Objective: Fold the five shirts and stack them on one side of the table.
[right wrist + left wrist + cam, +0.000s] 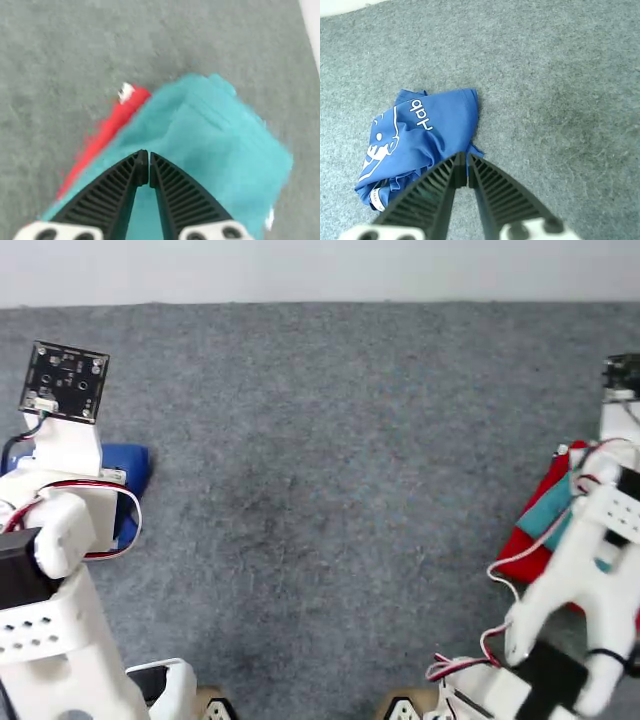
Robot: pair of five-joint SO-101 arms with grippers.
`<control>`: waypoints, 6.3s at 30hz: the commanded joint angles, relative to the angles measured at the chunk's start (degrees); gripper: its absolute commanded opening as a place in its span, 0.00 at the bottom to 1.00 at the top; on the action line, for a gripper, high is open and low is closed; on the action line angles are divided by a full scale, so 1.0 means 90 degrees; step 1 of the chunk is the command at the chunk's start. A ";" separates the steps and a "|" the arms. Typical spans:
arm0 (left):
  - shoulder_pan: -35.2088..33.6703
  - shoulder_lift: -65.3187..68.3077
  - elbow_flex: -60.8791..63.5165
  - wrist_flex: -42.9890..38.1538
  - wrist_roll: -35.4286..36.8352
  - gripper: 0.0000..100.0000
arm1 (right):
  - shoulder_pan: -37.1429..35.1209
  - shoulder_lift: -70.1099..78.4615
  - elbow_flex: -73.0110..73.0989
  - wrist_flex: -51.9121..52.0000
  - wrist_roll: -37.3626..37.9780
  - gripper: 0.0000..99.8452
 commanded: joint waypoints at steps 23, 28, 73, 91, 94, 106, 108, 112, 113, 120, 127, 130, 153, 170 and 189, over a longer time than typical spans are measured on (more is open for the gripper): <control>-0.1377 0.1543 0.3316 -0.1739 -0.1260 0.22 | -0.0425 -0.2896 0.0303 0.4361 0.0039 0.01; -0.1377 0.3204 0.2886 -0.2354 -0.1348 0.22 | -0.0425 -0.3189 0.0303 0.4518 0.0039 0.01; -0.1074 0.6525 -0.1021 -0.1299 -0.1319 0.01 | -0.0396 -0.4322 0.0313 0.5211 0.0020 0.01; 0.2471 0.3819 -0.4694 -0.0371 0.0498 0.01 | -0.0396 -0.4322 0.0303 0.5651 0.0010 0.01; 0.3067 0.3819 -0.4987 -0.0420 0.0479 0.01 | -0.0386 -0.4322 0.0303 0.5651 0.0010 0.01; 0.4698 0.3829 -0.5397 -0.1231 0.0459 0.01 | -0.0386 -0.4322 0.0313 0.5661 0.0010 0.01; 0.4718 0.3829 -0.5407 -0.1602 0.0469 0.01 | -0.0386 -0.4322 0.0313 0.5661 0.0010 0.01; 0.4689 0.3800 -0.5446 -0.2051 0.0469 0.01 | -0.0386 -0.4322 0.0313 0.5661 0.0029 0.01; 0.4669 0.3790 -0.5446 -0.2051 0.0469 0.01 | -0.0386 -0.4322 0.0313 0.5661 0.0029 0.01; 0.4054 0.4132 -0.5045 -0.2042 0.0361 0.01 | -0.0396 -0.4322 0.0322 0.5661 0.0010 0.01; 0.3165 0.5382 -0.4313 -0.1573 0.0400 0.12 | -0.0405 -0.4322 0.0850 0.5592 0.0010 0.01; 0.2481 0.5822 -0.4352 -0.1495 0.0674 0.16 | -0.0396 -0.4322 0.0899 0.5592 0.0029 0.01; -0.1221 0.5372 -0.1705 0.0068 -0.1592 0.17 | -0.0425 -0.4274 0.0908 0.5094 0.0039 0.01; -0.2706 0.8371 -0.3521 0.0059 -0.3927 0.23 | -0.1265 -0.4303 0.0908 0.5084 0.0039 0.01; -0.2247 1.0422 -0.4000 0.0078 -0.3839 0.15 | -0.1265 -0.4313 0.0899 0.5084 0.0049 0.01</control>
